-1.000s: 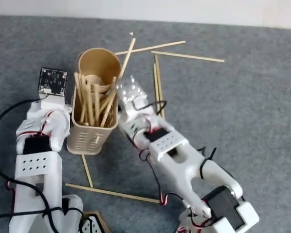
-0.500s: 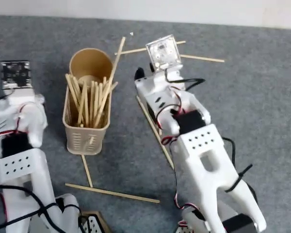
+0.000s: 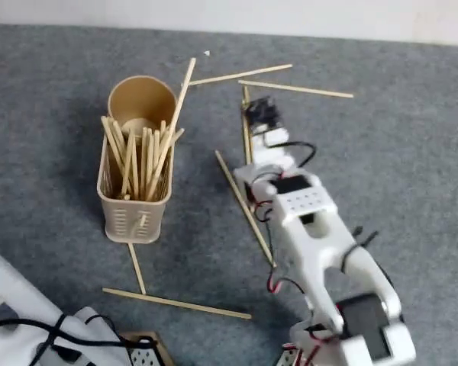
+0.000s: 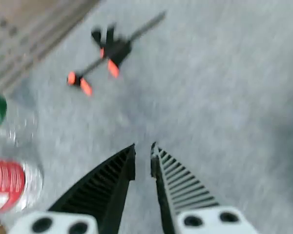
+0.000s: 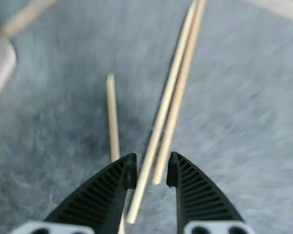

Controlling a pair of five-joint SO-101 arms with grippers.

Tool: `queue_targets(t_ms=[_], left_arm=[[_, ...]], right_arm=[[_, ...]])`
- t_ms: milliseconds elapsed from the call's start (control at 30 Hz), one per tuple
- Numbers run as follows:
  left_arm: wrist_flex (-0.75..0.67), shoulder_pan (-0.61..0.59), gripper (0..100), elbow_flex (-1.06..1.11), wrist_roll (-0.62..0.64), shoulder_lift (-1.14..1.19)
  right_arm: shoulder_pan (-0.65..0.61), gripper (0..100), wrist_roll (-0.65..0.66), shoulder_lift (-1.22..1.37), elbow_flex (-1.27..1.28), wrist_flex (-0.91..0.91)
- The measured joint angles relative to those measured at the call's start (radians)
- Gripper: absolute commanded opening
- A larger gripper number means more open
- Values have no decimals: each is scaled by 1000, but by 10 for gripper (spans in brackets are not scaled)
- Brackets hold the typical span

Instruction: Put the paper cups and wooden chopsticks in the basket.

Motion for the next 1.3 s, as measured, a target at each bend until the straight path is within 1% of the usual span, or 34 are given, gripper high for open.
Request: queue_targets(t_ms=[100, 300, 367, 400, 467, 600, 767, 967, 1067, 1233, 1300], left_arm=[[-44, -28, 98, 132, -44, 0], [-279, -32, 98, 407, -71, 0], [-324, -34, 98, 456, -71, 0], [-336, -34, 98, 476, -71, 0], [-347, -34, 98, 506, -71, 0], [-354, 2, 98, 557, -71, 0], [-354, 78, 98, 612, -72, 0], [-354, 95, 98, 624, -72, 0], [-354, 97, 98, 628, -72, 0], [-354, 95, 98, 626, -72, 0], [-354, 95, 98, 626, -72, 0]], right_arm=[[-21, 112, 0, 123, -20, -44], [-17, 112, 0, 293, -115, -92], [-17, 104, 0, 324, -146, -92], [-15, 84, 0, 341, -158, -92], [-14, 6, 0, 368, -184, -77], [31, 3, 0, 402, -261, 11], [43, 5, -2, 428, -358, 155], [54, 5, 0, 434, -425, 219], [89, 26, 0, 436, -454, 219], [149, 182, 0, 436, -505, 219], [160, 202, 0, 436, -520, 219]])
